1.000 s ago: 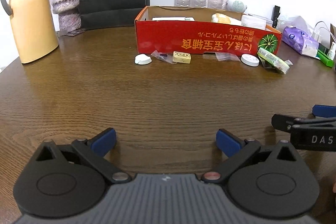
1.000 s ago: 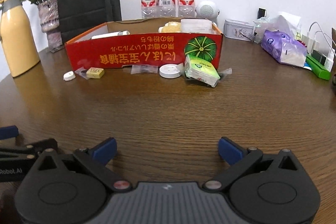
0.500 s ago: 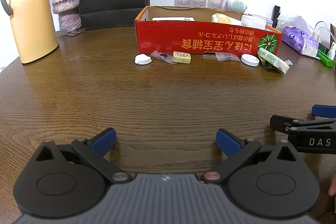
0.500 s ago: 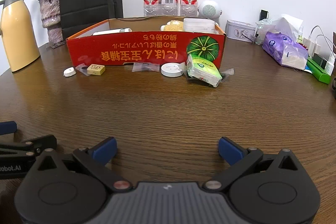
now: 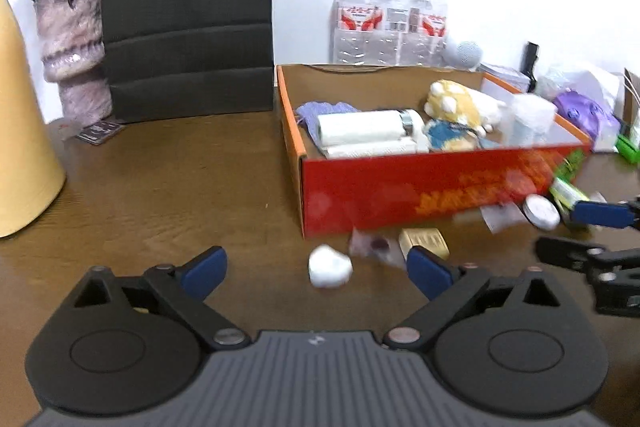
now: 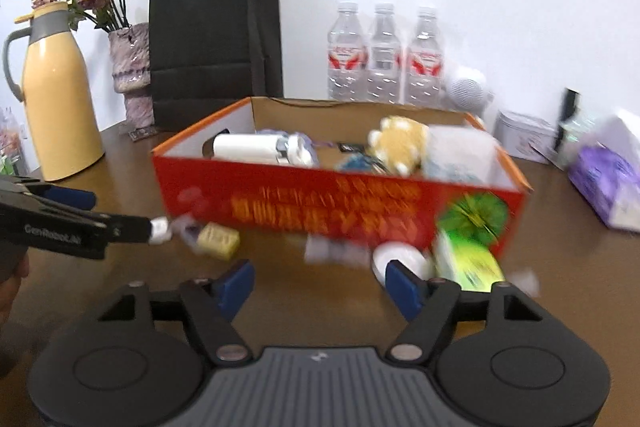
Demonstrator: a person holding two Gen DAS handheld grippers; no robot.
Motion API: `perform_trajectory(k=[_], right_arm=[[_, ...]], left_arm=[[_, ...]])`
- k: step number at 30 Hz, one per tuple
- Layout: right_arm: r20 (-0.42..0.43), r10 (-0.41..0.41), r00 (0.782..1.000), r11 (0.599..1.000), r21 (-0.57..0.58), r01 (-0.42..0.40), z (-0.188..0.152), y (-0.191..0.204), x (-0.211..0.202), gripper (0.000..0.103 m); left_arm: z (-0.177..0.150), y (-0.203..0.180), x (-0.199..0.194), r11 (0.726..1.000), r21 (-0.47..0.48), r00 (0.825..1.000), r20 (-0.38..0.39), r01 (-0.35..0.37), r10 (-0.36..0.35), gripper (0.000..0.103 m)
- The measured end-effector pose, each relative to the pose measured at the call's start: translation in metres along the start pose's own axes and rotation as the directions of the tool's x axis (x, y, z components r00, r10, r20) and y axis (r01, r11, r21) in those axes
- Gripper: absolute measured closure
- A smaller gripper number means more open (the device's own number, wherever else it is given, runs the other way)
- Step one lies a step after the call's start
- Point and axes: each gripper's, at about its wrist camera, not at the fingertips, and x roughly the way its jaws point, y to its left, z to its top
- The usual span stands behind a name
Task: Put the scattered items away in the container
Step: 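Grasp the white round cap with the left tool while the right tool grasps a clear packet, then carry the cap and clear packet into the cardboard box and open both tools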
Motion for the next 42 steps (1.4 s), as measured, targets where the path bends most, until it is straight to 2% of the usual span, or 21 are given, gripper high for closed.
perform_trajectory(k=[2, 4, 8, 11, 13, 15, 19, 25, 28, 31, 36, 40, 42], right_arm=[[-0.021, -0.013, 1.0, 1.0, 0.0, 0.013, 0.009, 0.001, 0.023, 0.037], [-0.072, -0.031, 0.997, 0.999, 0.011, 0.032, 0.013, -0.001, 0.044, 0.044], [-0.089, -0.007, 0.996, 0.999, 0.044, 0.011, 0.012, -0.011, 0.061, 0.046], [-0.088, -0.021, 0.996, 0.998, 0.052, 0.026, 0.011, -0.014, 0.064, 0.055], [-0.087, -0.038, 0.995, 0.998, 0.049, 0.042, 0.011, -0.015, 0.064, 0.066], [-0.085, -0.04, 0.996, 0.997, 0.057, 0.045, 0.01, -0.017, 0.062, 0.068], [-0.086, -0.033, 0.996, 0.999, 0.035, 0.036, 0.007, -0.014, 0.056, 0.069], [-0.086, -0.001, 0.996, 1.0, 0.01, 0.002, 0.002, -0.008, 0.046, 0.07], [-0.087, 0.011, 0.996, 1.0, -0.002, -0.011, -0.004, -0.004, 0.036, 0.071], [-0.087, 0.024, 0.996, 0.999, -0.024, -0.026, -0.015, 0.004, 0.013, 0.072], [0.023, -0.008, 1.0, 0.991, -0.131, 0.011, -0.042, 0.022, -0.05, 0.073], [0.056, -0.017, 0.998, 0.999, -0.04, 0.019, -0.06, 0.014, -0.098, 0.073], [0.064, -0.043, 0.997, 0.999, 0.011, 0.042, -0.068, 0.009, -0.115, 0.073]], left_arm=[[0.002, -0.002, 0.009, 1.0, -0.001, 1.0, 0.015, 0.008, -0.008, 0.005], [-0.001, -0.006, 0.016, 0.999, 0.04, 1.0, 0.025, 0.018, -0.019, 0.005], [-0.007, -0.011, 0.022, 0.995, 0.088, 0.999, 0.013, 0.042, -0.043, 0.011], [-0.009, -0.008, 0.031, 0.997, 0.049, 0.998, -0.025, 0.053, -0.052, 0.031], [-0.009, -0.007, 0.032, 0.997, 0.053, 0.999, -0.02, 0.047, -0.046, 0.033], [-0.009, -0.007, 0.032, 0.997, 0.061, 0.999, -0.02, 0.044, -0.043, 0.038], [-0.01, -0.009, 0.026, 0.996, 0.069, 0.999, -0.012, 0.052, -0.051, 0.074], [-0.012, -0.009, 0.023, 0.997, 0.06, 0.999, -0.01, 0.048, -0.048, 0.075], [-0.015, -0.015, 0.013, 0.999, 0.045, 1.0, -0.026, -0.004, 0.005, 0.075], [-0.023, -0.027, -0.014, 0.997, 0.06, 0.999, 0.022, -0.047, 0.046, 0.075], [-0.046, -0.055, -0.07, 0.998, -0.013, 0.992, 0.108, -0.057, 0.058, 0.075], [-0.074, -0.081, -0.103, 0.993, -0.111, 0.991, 0.125, -0.027, 0.041, 0.075], [-0.084, -0.091, -0.114, 0.992, -0.126, 0.992, 0.126, -0.009, 0.025, 0.075]])
